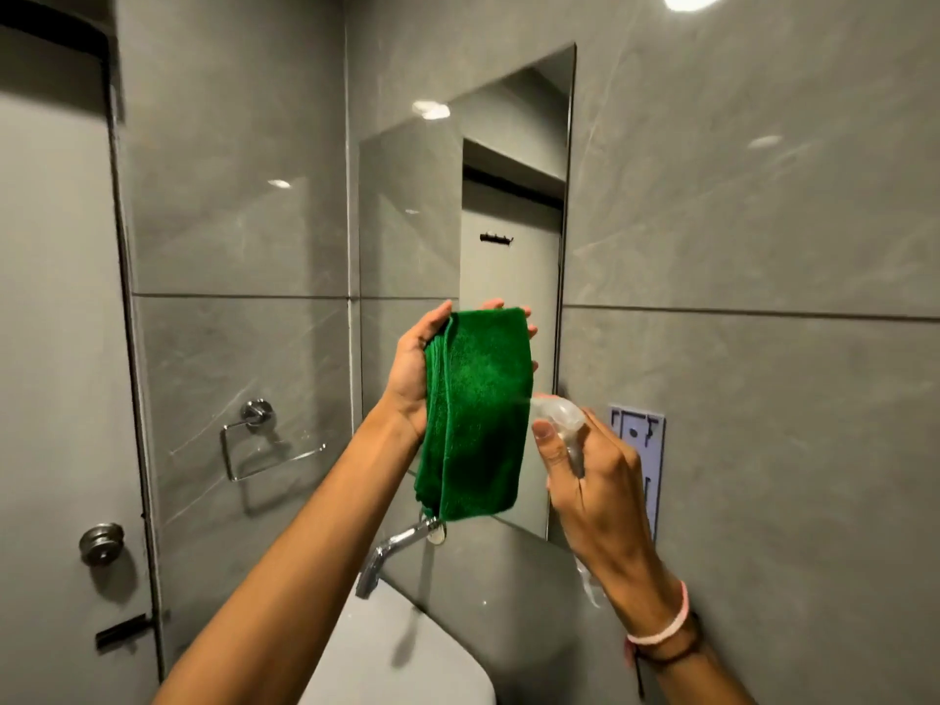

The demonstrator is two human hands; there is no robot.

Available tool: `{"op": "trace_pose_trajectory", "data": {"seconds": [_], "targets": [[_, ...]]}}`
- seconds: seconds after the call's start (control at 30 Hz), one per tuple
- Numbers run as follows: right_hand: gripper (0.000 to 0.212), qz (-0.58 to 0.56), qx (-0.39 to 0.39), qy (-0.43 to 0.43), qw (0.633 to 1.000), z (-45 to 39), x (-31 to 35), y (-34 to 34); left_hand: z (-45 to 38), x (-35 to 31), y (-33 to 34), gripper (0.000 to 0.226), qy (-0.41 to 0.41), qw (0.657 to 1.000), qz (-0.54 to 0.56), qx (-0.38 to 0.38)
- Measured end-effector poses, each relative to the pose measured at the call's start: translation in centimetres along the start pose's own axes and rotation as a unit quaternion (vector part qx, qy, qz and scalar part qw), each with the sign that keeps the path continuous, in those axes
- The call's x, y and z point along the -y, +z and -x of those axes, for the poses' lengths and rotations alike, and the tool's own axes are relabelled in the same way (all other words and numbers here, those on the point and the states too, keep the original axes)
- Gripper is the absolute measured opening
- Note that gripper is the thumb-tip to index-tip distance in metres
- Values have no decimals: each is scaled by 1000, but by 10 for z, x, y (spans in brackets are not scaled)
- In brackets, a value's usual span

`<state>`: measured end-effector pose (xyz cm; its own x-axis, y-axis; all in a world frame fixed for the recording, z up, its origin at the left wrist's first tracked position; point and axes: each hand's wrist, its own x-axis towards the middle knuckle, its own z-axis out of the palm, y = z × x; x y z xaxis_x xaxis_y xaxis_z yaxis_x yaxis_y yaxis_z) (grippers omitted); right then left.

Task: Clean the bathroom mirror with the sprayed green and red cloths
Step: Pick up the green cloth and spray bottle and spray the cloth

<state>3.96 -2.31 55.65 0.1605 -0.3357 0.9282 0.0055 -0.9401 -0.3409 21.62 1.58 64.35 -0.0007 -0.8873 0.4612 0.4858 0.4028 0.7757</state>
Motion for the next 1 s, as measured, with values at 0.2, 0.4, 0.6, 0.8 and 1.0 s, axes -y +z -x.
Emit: {"op": "trace_pose_trajectory", "data": {"seconds": [0.2, 0.4, 0.6, 0.8, 1.0], "targets": [[54, 34, 38, 30, 998, 41, -8, -18, 3, 19, 12, 56, -25, 1000, 12, -9], [46, -1, 5, 168, 986, 128, -34, -53, 19, 57, 14, 67, -35, 998, 27, -35], [33, -33, -33, 428, 903, 270, -74, -102, 72, 128, -11, 66, -89, 990, 73, -85], [25, -18, -16, 547, 837, 395, -94, -125, 140, 208, -39, 64, -149, 971, 116, -149], [20, 19, 56, 575, 816, 439, -122, -117, 174, 234, -45, 65, -193, 954, 128, -191]]}}
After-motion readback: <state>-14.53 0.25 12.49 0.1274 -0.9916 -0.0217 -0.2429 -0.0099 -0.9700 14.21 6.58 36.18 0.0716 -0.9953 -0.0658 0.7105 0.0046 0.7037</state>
